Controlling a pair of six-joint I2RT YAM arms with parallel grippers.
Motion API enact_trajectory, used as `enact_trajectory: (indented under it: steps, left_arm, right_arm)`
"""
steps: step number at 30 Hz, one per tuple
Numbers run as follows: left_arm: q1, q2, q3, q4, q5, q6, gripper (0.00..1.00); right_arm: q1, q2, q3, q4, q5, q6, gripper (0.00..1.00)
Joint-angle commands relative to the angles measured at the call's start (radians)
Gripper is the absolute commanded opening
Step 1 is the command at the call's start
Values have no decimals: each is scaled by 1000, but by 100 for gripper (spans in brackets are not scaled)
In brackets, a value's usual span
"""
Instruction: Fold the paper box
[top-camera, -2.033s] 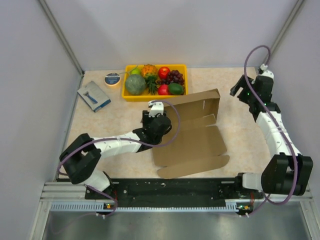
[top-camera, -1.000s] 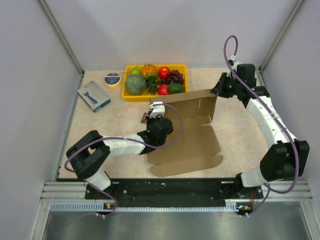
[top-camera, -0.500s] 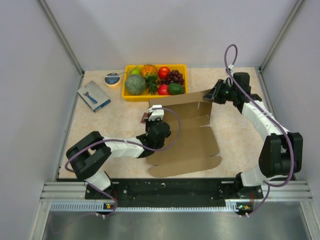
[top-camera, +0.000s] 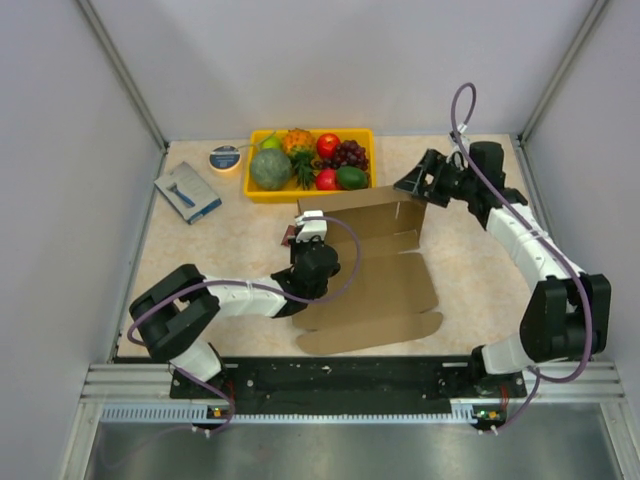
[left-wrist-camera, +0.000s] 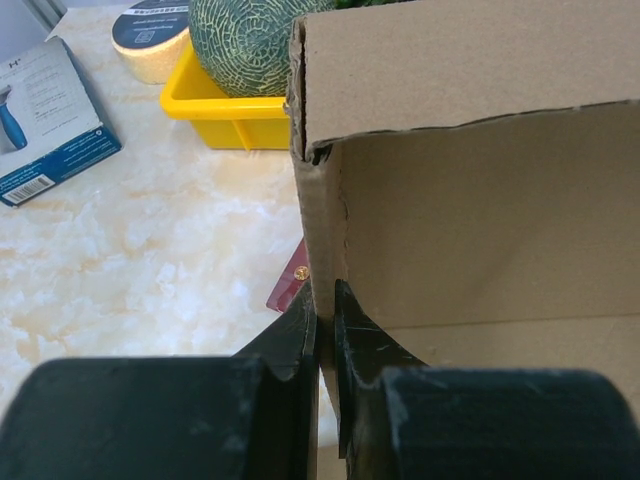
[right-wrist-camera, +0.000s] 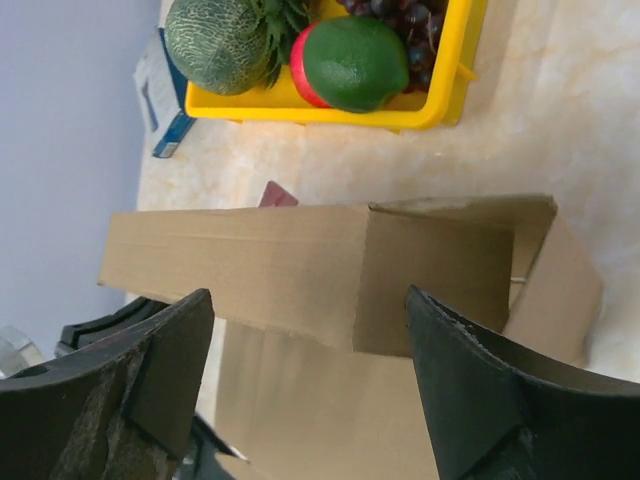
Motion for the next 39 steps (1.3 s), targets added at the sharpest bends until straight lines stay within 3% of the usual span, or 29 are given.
enact_trajectory:
  steps: [1,4,13,17,25,26,27,31,34,35,36,38,39]
  left_arm:
    - [-12,-37,-11,32,5,26,0]
    - [-15,-32,-7,32,7,32,0]
    - [-27,-20,-1,41,2,42,0]
    - [-29,-17,-2,49,-1,49,0]
    - [-32,-17,-14,51,-4,45,0]
    - [-32,-20,-16,52,-3,44,0]
    - [-32,-20,-18,54,-3,39,0]
    - [-32,-16,-28,64,-9,30,0]
    - [-32,-14,-38,67,-18,16,0]
    - [-32,-16,-41,72,-19,15,0]
    - [-30,-16,-45,74,-22,15,0]
    - [-32,-17,-47,68,-24,6,0]
    - [-30,-17,-51,64,-24,-8,0]
  right_arm:
    - [26,20,137,-175,116,-207,78]
    - [26,53,171,-197,35,-176,78]
    - [35,91,197,-221,62,-133,73]
    - [38,100,185,-200,4,-75,67]
    - [12,94,52,64,-117,254,26]
    - [9,96,32,137,-125,285,5]
    - [9,97,18,154,-133,308,0]
    - [6,103,-103,392,-147,431,0]
    - [2,123,-107,431,-200,418,0]
    - [2,125,-95,394,-211,389,25]
    - [-3,102,-114,356,-172,329,39]
    - [-33,18,-113,270,-162,251,60]
    - [-46,-11,-131,258,-148,220,63]
